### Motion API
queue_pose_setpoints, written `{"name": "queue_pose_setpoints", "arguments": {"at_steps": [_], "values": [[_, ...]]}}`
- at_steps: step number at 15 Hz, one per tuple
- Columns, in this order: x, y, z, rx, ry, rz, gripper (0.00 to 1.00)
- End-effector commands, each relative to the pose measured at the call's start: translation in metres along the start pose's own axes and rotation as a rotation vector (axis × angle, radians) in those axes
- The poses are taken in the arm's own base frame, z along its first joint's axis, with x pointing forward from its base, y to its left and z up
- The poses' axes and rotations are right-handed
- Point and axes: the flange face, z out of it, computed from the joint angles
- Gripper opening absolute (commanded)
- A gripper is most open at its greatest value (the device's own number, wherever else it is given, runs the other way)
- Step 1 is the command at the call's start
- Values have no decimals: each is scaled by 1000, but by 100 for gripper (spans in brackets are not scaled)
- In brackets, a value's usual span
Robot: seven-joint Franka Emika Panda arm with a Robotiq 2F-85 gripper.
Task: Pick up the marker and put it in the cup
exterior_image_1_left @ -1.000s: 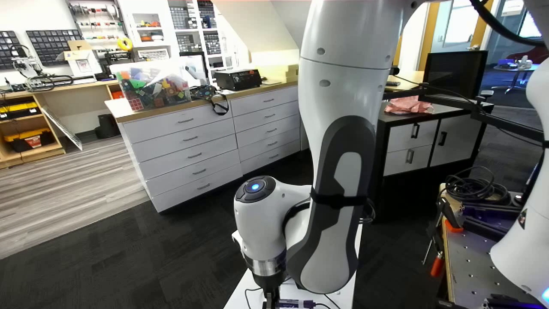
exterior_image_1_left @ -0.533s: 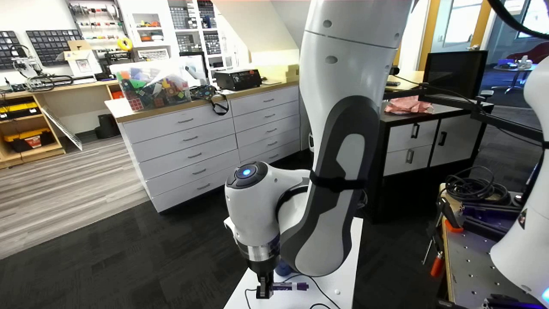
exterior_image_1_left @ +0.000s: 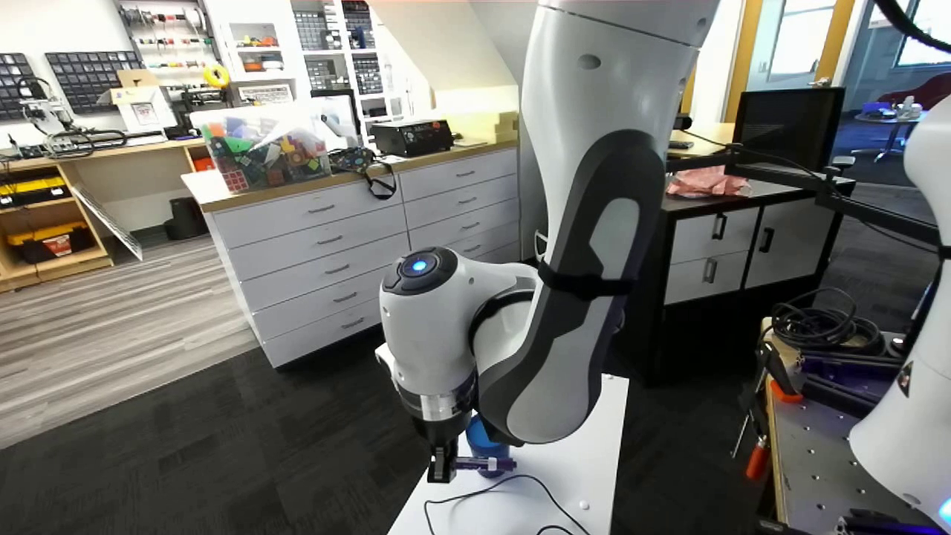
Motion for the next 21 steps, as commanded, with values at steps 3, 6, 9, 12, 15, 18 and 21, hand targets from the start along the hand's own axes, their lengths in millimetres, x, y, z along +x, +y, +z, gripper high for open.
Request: {"name": "queue_pose_setpoints", "arguments": {"at_steps": [3,6,9,12,15,18,21], "values": [[-4,12,-30,-46,32,36,7],[-2,18,-39,-75,52,47,6],[-1,20,-45,-106,71,49,6],[-5,20,-48,-138,93,56,6],[-11,18,-50,-172,122,67,6],[-18,17,-52,-203,152,96,6],[-26,18,-57,-217,193,152,6]]}}
